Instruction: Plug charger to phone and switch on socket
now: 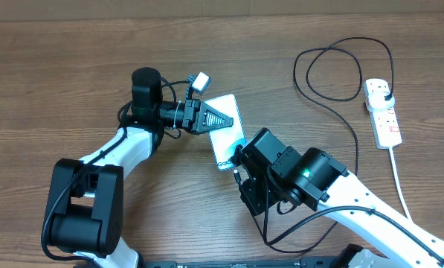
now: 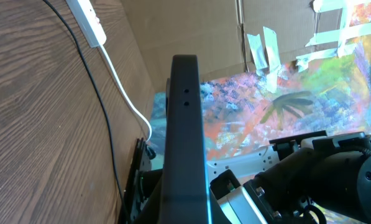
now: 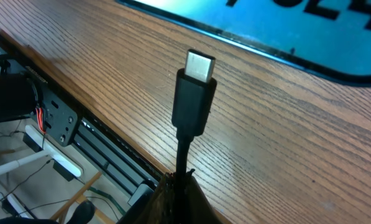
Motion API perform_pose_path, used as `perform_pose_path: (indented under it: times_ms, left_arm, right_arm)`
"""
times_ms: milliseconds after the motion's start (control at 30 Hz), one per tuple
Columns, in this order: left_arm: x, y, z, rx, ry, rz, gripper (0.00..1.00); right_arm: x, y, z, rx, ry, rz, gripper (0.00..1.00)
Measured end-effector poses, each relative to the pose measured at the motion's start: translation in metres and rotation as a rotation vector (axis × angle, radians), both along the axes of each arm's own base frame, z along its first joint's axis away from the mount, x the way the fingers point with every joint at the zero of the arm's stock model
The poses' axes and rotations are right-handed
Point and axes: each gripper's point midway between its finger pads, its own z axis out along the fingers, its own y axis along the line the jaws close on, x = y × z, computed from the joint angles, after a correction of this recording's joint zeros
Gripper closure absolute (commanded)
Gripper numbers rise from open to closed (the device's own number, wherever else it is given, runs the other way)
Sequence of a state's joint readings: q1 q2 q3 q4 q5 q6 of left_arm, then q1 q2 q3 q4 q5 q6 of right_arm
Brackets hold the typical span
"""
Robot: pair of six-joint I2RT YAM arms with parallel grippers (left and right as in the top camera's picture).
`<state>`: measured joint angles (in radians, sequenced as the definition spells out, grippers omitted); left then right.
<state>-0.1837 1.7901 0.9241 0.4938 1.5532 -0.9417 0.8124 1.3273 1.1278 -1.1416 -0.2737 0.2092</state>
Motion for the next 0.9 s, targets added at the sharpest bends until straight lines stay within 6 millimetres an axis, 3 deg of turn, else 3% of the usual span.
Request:
perform_pose_path:
  times_ms: [900]
  left_arm:
    - [0.0, 0.0, 0.0, 0.0, 0.0, 0.0, 0.96]
  right_arm:
    - [0.0059, 0.0017, -0.0022, -0.005, -0.02, -0.006, 0.96]
